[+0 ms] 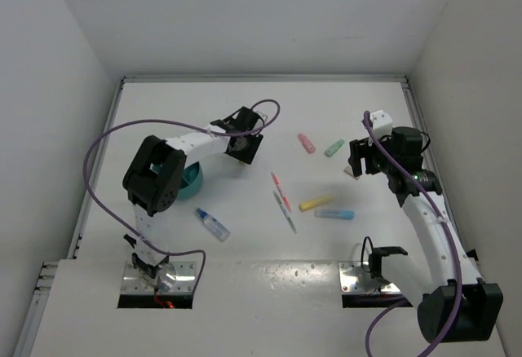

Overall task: Sort the stationery into containers
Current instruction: Pick up the stationery from the center of the board, then place the stationery in the storage box.

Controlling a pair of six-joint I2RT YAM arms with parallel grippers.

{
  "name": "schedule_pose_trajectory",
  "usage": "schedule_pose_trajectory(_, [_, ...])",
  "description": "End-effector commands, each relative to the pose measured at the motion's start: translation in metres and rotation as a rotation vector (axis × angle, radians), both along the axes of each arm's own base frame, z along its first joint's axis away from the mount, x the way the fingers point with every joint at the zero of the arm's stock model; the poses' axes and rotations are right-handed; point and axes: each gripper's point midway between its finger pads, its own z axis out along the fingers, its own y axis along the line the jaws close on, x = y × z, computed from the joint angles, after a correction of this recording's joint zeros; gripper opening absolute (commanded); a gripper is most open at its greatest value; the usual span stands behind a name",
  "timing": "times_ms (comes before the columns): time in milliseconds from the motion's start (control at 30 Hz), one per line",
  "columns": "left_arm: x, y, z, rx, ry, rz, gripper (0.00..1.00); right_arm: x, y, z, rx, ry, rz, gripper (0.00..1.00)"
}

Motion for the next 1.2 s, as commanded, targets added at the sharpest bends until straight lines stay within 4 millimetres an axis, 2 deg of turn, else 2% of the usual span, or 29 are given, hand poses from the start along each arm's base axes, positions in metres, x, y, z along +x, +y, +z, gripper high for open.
schedule_pose_trajectory(0, [0.01,-0.004,-0.002,-0.016,0.004,-0.005,0.53,0.009,-0.001,0.022,-0.009,-0.06,-0.007,0.73])
schedule_pose_trajectory(33, [0.016,-0.003,0.002,-0.022,-0.007,0.004,0.53,0.009,-0.001,0.022,-0.009,-0.06,-0.007,0.73])
schedule_pose_trajectory(100, [0.017,-0.004,-0.007,-0.019,0.008,0.012,0.53,0.009,-0.001,0.022,-0.009,-0.06,-0.007,0.73])
schedule_pose_trajectory(267, [0.026,-0.005,-0.006,-0.031,0.004,0.017,0.53,0.01,-0.003,0.022,-0.015,-0.06,-0.014,0.73])
schedule_pose_trajectory(433, [0.026,0.0,-0.019,-0.014,0.033,0.027,0.5,0.01,-0.003,0.022,-0.015,-0.06,-0.014,0.73])
schedule_pose_trajectory(467, [0.026,0.0,-0.019,-0.014,0.033,0.027,0.47,0.01,-0.003,0.022,-0.015,-0.06,-0.014,0.73])
schedule_pose_trajectory(567, [0.026,-0.001,-0.019,-0.019,0.035,0.035,0.3,0.01,-0.003,0.022,-0.015,-0.06,-0.014,0.73])
schedule_pose_trajectory(600, [0.027,-0.001,-0.012,-0.027,0.02,0.034,0.21,0.01,-0.003,0.022,-0.015,-0.06,-0.014,0.73])
schedule_pose_trajectory(633, [0.025,-0.001,-0.01,-0.033,0.021,0.044,0.16,0.01,-0.003,0.022,-0.015,-0.06,-0.014,0.73])
schedule_pose_trajectory(667, [0.027,0.001,0.005,-0.036,-0.006,0.05,0.04,0.009,-0.003,0.024,-0.014,-0.069,-0.014,0.73])
schedule_pose_trajectory(700, [0.025,0.004,0.012,-0.042,-0.019,0.074,0.0,0.009,-0.003,0.024,-0.014,-0.069,-0.014,0.73])
schedule_pose_trajectory(733, [0.026,0.004,0.025,-0.069,-0.053,0.108,0.0,0.009,-0.003,0.024,-0.014,-0.069,-0.014,0.73])
schedule_pose_trajectory(767, [0.021,0.011,0.031,-0.076,-0.074,0.14,0.0,0.008,-0.003,0.027,-0.014,-0.078,-0.014,0.73])
schedule_pose_trajectory(800, [0.023,0.019,0.046,-0.115,-0.11,0.18,0.0,0.008,-0.003,0.027,-0.014,-0.078,-0.014,0.73])
schedule_pose_trajectory(833, [0.029,0.019,0.099,-0.233,-0.234,0.227,0.0,0.008,-0.001,0.027,-0.009,-0.078,-0.007,0.73])
schedule_pose_trajectory(867, [0.019,0.03,0.104,-0.268,-0.251,0.265,0.0,0.008,-0.001,0.027,-0.009,-0.078,-0.007,0.73])
schedule_pose_trajectory(900, [0.017,0.038,0.124,-0.322,-0.3,0.301,0.0,0.007,-0.001,0.03,-0.009,-0.089,-0.007,0.73])
schedule_pose_trajectory(933, [0.018,0.056,0.145,-0.364,-0.36,0.36,0.0,0.006,0.0,0.029,-0.004,-0.08,0.001,0.73])
schedule_pose_trajectory(967, [0.01,0.077,0.178,-0.428,-0.462,0.456,0.0,0.006,0.0,0.029,-0.004,-0.08,0.001,0.73])
schedule_pose_trajectory(1000, [0.006,0.094,0.19,-0.442,-0.506,0.521,0.0,0.005,0.0,0.031,-0.004,-0.089,0.001,0.73])
schedule_pose_trajectory(1033, [0.004,0.117,0.2,-0.45,-0.552,0.609,0.0,0.005,0.0,0.031,-0.004,-0.089,0.001,0.73])
schedule_pose_trajectory(1167, [-0.021,0.192,0.207,-0.418,-0.627,0.871,0.0,0.004,0.0,0.034,-0.004,-0.098,0.001,0.73])
